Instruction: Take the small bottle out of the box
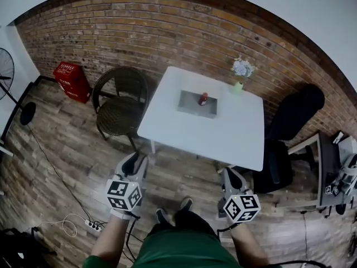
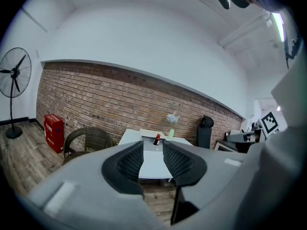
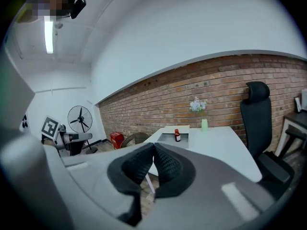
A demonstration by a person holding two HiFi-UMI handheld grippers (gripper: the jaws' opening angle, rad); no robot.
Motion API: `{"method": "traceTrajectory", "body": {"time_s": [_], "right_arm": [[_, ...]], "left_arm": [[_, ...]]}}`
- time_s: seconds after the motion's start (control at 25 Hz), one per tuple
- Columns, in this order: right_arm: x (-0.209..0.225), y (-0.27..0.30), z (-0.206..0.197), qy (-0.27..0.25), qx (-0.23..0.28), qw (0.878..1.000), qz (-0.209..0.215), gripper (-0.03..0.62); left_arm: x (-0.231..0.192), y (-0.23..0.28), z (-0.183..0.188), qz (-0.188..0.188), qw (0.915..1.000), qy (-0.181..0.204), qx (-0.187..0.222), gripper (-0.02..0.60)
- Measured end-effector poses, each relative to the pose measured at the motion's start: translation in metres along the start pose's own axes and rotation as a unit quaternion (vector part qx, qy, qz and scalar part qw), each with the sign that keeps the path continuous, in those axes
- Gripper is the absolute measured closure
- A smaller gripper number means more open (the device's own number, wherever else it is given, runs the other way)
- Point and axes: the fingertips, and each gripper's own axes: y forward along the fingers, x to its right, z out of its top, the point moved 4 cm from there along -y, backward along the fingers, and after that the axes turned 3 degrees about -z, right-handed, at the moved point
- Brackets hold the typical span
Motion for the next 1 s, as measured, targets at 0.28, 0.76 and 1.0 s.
{"method": "traceTrajectory", "body": {"time_s": [0.28,0.76,1.0], "right_arm": [[0.006,0.056,0.002,0.013,-0.004,1.0,0.021,0.589],[0.067,0.18,0.049,0.031,0.01,0.998,0.06,0.589],[0.106,0.229,0.072,0.033,0.008,0.997,0.069,0.589]], "left_arm": [[-0.023,0.022,0.017,0.021,0.9996,0.019,0.002,0.446],[-0.032,0.128,0.065,0.05,0.9976,0.048,-0.001,0.446],[-0.028,0.183,0.086,0.06,0.9969,0.05,0.0,0.446]]}}
